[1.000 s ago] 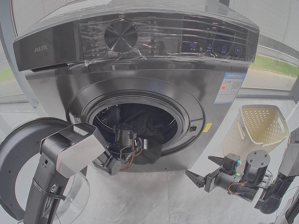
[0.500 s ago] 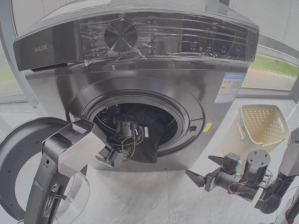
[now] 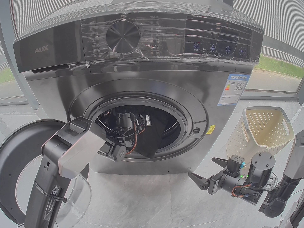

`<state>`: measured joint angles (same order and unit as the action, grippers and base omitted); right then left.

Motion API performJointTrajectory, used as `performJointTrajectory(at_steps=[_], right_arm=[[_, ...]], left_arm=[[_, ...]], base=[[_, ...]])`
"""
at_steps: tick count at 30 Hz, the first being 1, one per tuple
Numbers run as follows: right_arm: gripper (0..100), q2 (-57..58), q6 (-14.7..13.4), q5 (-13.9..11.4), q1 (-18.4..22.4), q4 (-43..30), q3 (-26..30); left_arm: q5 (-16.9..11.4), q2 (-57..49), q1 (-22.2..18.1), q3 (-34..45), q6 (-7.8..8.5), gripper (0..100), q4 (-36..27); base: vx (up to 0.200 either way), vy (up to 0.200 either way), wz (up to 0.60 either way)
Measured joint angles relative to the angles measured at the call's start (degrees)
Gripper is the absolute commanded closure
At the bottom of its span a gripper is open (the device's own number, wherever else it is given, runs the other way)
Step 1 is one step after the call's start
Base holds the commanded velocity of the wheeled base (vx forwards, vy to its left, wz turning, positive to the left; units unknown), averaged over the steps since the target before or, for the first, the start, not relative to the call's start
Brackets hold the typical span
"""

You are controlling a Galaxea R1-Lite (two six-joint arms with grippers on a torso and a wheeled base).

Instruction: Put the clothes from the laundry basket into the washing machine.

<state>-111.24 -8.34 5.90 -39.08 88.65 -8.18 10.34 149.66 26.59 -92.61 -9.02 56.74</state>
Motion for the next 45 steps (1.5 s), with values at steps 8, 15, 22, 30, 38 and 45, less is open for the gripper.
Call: performJointTrajectory(at_steps=[8, 15, 22, 30, 38, 45], right_arm=[[0, 0.11, -0.02, 0.0, 0.0, 0.0, 0.0], [0, 0.11, 0.0, 0.0, -0.07, 0.02, 0.05], [0, 0.05, 0.0, 0.0, -0.22, 0.0, 0.13], [0, 0.0, 0.0, 0.0, -0.13, 0.02, 0.16], [0, -0.01, 0.0, -0.02, 0.0, 0.0, 0.09], [0, -0.01, 0.0, 0.0, 0.0, 0.02, 0.09]], left_arm=[[-0.29, -1.32, 0.76, 5.4, -0.9, 0, -0.11], [-3.72, -4.84, 2.54, 16.57, -0.96, 0, -1.89], [-5.44, -5.36, 3.95, 21.22, -0.2, 0, -2.29], [-4.99, -2.1, 2.93, 18.41, 1.17, 100, -1.07], [-4.82, -1.1, 2.38, 17.2, 0.9, 100, 0.04], [-1.58, -0.33, 1.13, 9.87, 0.65, 100, 2.94]], base=[[0.0, 0.0, 0.0], [0.0, 0.0, 0.0], [0.0, 0.0, 0.0], [0.0, 0.0, 0.0], [0.0, 0.0, 0.0], [0.0, 0.0, 0.0]])
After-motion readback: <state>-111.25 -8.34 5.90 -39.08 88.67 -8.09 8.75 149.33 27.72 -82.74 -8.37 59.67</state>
